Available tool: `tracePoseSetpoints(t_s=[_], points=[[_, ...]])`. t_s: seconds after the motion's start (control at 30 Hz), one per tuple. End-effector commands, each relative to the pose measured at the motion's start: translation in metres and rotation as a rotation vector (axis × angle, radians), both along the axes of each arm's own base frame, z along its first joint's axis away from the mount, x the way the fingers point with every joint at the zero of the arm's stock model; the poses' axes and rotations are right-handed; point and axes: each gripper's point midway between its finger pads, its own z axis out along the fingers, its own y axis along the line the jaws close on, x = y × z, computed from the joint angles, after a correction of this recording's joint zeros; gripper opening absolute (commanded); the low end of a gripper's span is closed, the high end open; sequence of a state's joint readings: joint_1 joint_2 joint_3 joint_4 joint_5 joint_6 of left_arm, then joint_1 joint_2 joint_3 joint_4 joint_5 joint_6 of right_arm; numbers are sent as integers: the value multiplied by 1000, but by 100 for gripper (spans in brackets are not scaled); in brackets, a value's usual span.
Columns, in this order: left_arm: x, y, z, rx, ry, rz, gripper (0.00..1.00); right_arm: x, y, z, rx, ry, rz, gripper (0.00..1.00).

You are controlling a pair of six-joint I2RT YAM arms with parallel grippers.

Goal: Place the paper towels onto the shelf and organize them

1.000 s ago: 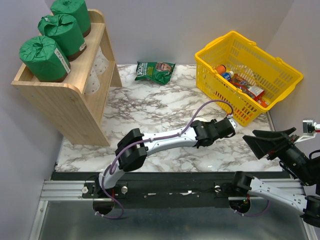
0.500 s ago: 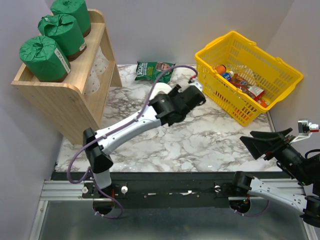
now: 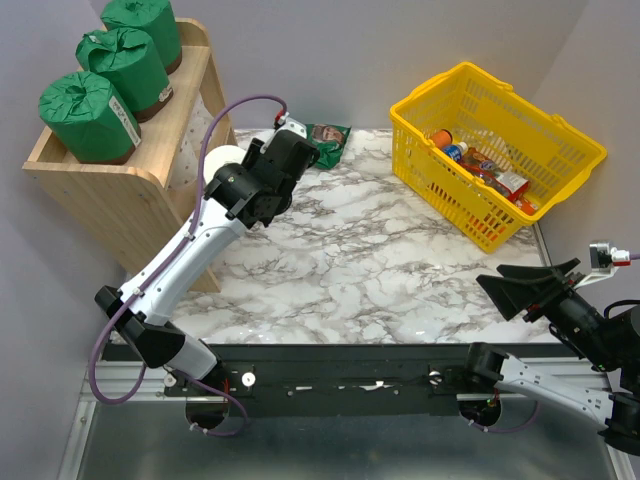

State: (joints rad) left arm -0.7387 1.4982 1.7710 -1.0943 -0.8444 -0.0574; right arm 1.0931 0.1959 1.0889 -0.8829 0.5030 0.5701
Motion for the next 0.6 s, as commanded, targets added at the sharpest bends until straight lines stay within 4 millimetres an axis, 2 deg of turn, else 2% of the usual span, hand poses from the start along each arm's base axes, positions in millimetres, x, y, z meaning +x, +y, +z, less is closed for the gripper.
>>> tracePoseSetpoints(t_s=[0.0, 0.37, 0.57], points=[[-7, 27, 11, 13, -22, 56, 40, -3, -8, -4, 25, 1, -5, 93], [-16, 77, 14, 33, -36, 181, 42, -5, -10, 0, 25, -8, -3, 93], [-20, 97, 14, 76, -33, 232, 44, -4, -8, 1, 22, -7, 1, 93]])
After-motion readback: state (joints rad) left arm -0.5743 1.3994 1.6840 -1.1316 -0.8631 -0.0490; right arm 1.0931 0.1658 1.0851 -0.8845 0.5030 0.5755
